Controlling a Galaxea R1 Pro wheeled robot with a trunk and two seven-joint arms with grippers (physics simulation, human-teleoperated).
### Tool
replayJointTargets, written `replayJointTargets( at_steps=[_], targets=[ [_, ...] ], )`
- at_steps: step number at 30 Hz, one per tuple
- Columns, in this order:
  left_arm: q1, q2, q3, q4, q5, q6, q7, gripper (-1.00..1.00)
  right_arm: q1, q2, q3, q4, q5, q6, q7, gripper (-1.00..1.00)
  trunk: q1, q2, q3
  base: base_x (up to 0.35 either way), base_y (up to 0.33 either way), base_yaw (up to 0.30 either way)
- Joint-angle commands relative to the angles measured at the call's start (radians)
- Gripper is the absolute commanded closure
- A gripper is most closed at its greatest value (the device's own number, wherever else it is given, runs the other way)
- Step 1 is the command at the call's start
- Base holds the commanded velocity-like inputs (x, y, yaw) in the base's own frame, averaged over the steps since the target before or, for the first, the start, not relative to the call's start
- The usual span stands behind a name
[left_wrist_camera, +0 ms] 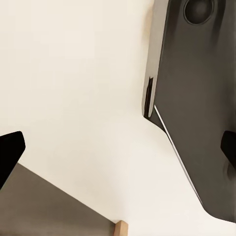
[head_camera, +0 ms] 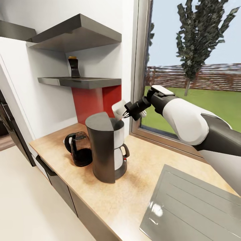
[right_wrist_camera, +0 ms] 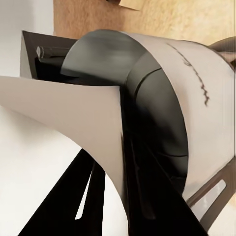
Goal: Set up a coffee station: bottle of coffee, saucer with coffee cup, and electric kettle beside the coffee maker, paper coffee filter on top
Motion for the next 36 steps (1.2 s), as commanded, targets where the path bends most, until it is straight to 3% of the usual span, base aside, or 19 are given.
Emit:
replayJointTargets(
  at_steps=[1, 7, 36],
  targets=[
    [-0.002, 0.000, 0.008, 0.003, -0.009, -0.003, 0.002, -1.00, 0.000, 0.000, -0.008, -0.002, 0.001, 0.001, -0.014, 1.00, 0.001, -0.002, -0.002, 0.000, 0.000, 0.000],
    [-0.002, 0.000, 0.008, 0.003, -0.009, -0.003, 0.002, -1.00, 0.001, 0.000, -0.010, -0.005, -0.001, 0.001, -0.043, 1.00, 0.001, -0.002, -0.002, 0.000, 0.000, 0.000],
    [-0.002, 0.002, 0.019, 0.002, 0.001, -0.001, 0.013, -1.00, 0.001, 0.000, -0.020, -0.001, -0.001, 0.002, -0.053, 1.00, 0.001, -0.002, -0.002, 0.011, 0.000, 0.000]
  ],
)
